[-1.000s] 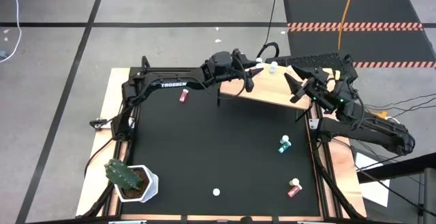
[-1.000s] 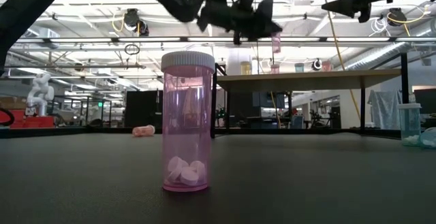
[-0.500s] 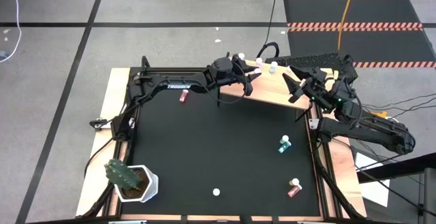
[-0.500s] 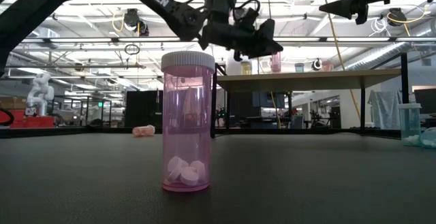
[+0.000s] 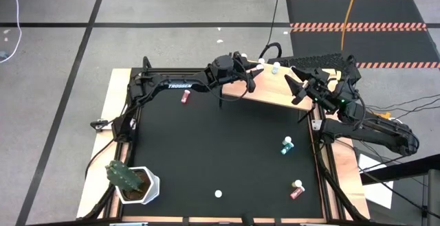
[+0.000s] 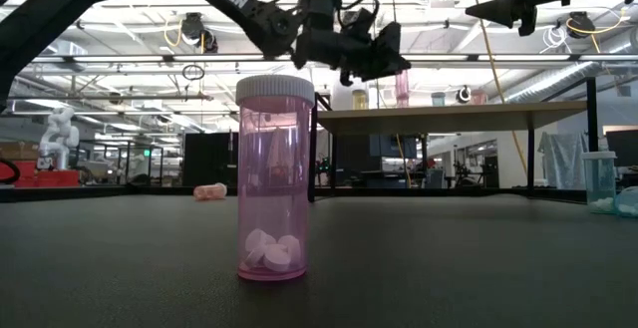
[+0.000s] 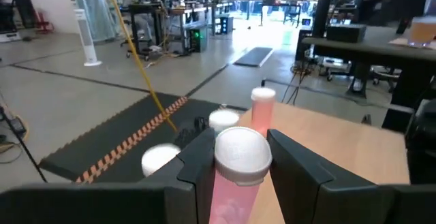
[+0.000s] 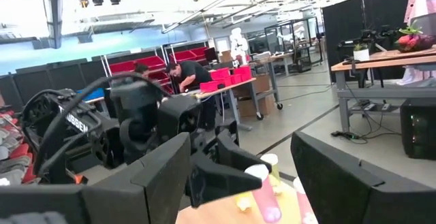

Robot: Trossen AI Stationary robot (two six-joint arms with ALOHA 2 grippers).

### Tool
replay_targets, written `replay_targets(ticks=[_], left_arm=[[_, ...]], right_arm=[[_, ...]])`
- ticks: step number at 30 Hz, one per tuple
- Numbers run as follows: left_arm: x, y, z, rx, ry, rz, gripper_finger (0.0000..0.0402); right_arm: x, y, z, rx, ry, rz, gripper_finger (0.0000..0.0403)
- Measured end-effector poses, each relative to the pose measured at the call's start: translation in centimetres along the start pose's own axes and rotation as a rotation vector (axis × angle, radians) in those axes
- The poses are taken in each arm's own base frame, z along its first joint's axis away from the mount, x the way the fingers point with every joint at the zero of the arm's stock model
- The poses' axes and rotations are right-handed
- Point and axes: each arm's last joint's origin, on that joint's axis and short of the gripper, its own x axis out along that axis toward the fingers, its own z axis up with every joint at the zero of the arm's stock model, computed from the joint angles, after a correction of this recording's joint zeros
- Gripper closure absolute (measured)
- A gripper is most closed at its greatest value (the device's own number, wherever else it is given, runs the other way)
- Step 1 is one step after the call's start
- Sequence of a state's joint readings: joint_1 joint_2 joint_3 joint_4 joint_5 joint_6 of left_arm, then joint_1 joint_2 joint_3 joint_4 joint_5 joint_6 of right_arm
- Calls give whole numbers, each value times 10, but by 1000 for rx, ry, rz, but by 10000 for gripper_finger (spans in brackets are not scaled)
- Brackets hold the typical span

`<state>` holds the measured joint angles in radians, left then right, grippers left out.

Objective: Pick and place medicine bottles onto shelf by color
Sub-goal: Put the top pink pill bottle on the shelf aligned with the other pink pill bottle

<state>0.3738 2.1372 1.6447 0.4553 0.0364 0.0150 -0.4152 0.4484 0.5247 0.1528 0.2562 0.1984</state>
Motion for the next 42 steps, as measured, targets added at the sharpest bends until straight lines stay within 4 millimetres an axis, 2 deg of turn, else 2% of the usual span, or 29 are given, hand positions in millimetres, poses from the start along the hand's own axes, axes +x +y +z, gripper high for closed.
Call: replay_targets(ticks=[6, 12, 18, 26, 35, 42], left_arm=[[4, 8, 19, 33, 84, 15, 281], [5, 17, 16, 1, 80, 25, 281], [17, 3, -8, -22, 86, -30, 281], [17, -8, -10, 33, 100, -29, 281], [17, 3, -9, 32, 90, -2, 274], [11, 8, 9, 58, 54, 5, 273]], right_arm=[[0, 0, 0, 0, -1, 0, 154], [0, 0, 0, 0, -2, 0, 154], [0, 0, 1, 1, -7, 1, 154], [0, 0, 1, 4, -8, 1, 154], [0, 0, 1, 4, -8, 1, 154], [0, 0, 1, 2, -8, 1, 154]])
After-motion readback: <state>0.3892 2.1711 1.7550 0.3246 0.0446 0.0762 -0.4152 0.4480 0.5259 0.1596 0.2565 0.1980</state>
